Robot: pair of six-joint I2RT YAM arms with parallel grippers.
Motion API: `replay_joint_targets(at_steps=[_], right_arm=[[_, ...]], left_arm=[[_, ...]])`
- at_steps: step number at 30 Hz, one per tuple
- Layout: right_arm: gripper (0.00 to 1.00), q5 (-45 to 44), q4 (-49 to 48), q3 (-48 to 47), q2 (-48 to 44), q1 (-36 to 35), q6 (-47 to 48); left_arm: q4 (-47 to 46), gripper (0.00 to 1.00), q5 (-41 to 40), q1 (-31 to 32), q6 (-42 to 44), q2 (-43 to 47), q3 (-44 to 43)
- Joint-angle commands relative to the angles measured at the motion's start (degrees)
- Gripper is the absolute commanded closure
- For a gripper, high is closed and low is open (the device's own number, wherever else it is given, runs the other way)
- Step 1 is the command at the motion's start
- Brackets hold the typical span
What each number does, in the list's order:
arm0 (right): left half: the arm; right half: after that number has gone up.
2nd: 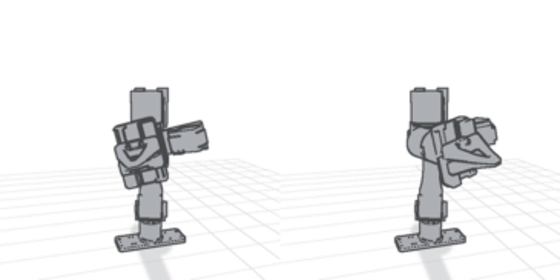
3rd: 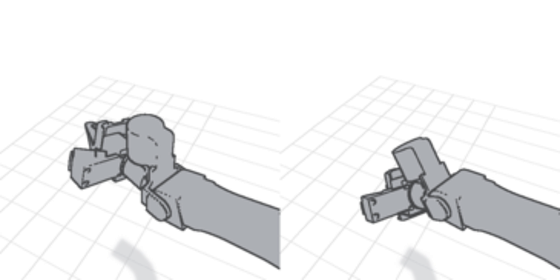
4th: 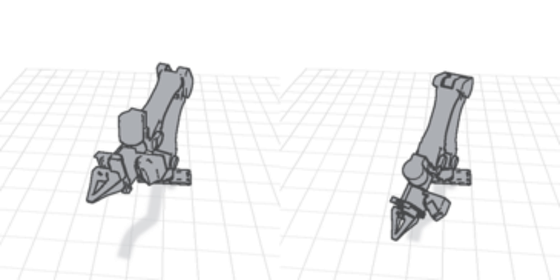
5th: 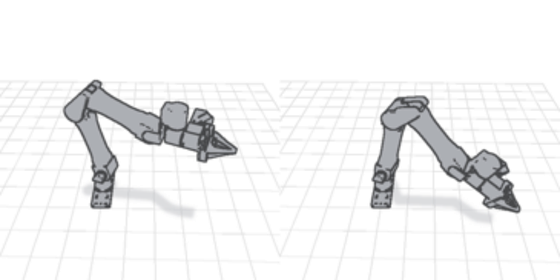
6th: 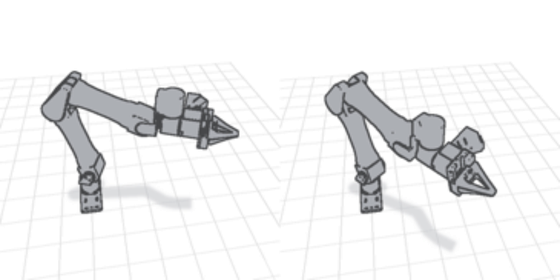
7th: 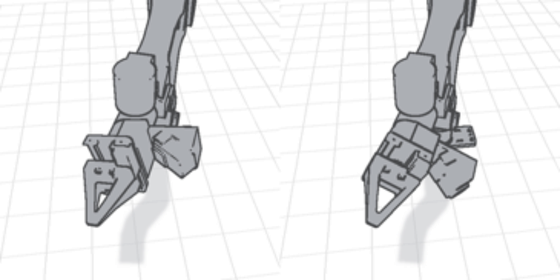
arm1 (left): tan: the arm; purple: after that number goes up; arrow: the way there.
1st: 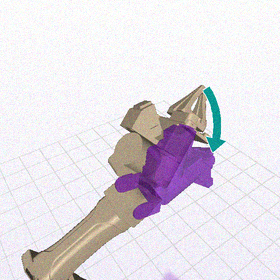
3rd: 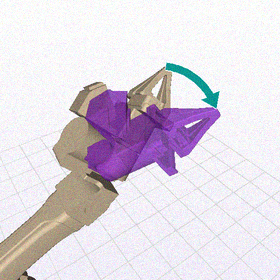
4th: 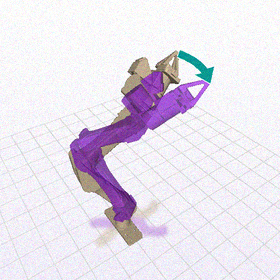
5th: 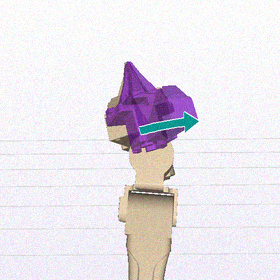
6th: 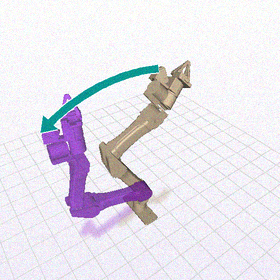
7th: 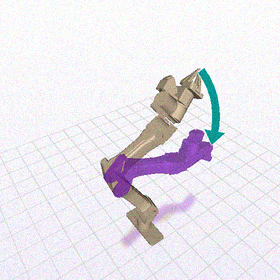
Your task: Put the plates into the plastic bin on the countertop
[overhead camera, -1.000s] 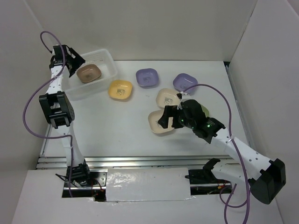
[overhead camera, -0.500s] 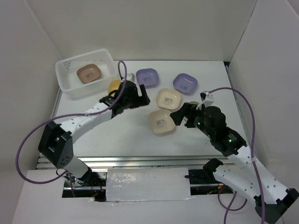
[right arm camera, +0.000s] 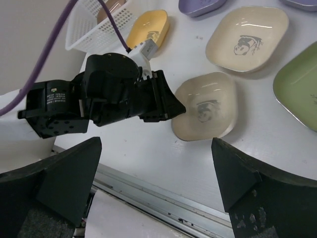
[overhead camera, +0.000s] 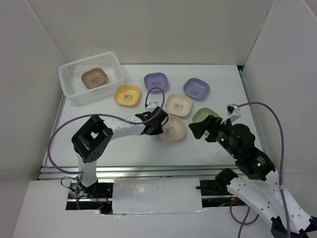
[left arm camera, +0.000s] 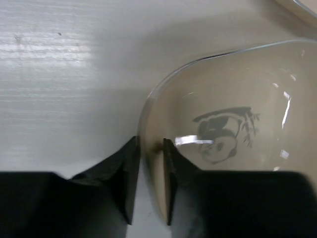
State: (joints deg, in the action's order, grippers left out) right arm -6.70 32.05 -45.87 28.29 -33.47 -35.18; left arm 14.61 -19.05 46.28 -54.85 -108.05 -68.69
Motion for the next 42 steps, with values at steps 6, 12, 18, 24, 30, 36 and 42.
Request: replay_joint_targets(at_steps=[6, 12, 18, 24, 30, 36, 42], right_arm=[[0.00, -0.24, 0.38, -2.47, 0.18, -0.01, -0.07], [0.00, 1.07, -2.69, -1.77, 3.07, -0.10, 0.46], [0.00, 3.62, -7.61, -1.15, 8.87, -0.01, 1.51], [0.00, 5.99, -11.03, -0.46, 14.24, 0.34, 3.01], [0.00, 8.98, -12.80, 0.34, 19.25, 1.22, 4.94], [0.00, 10.30, -14.21, 0.25, 22.68, 1.83, 6.61], [0.00, 11.62, -13.51, -0.80, 24.00, 2.54, 7.49]], left_arm=[[7.17, 1.00, -11.16, 0.21, -4.21, 9.48, 3.54], [12.56, 1.00, -16.56, -8.91, 2.18, 27.33, 5.15], [1.30, 1.00, 1.98, -31.58, 16.44, 22.83, -6.44], [-1.67, 1.00, 11.20, -49.41, 12.93, 3.57, -22.53], [3.04, 1.00, 19.67, -59.11, 10.55, -17.61, -46.77], [8.50, 0.72, 18.00, -60.70, 13.71, -26.77, -60.86], [8.60, 0.01, 17.03, -60.61, 15.12, -25.82, -60.52]])
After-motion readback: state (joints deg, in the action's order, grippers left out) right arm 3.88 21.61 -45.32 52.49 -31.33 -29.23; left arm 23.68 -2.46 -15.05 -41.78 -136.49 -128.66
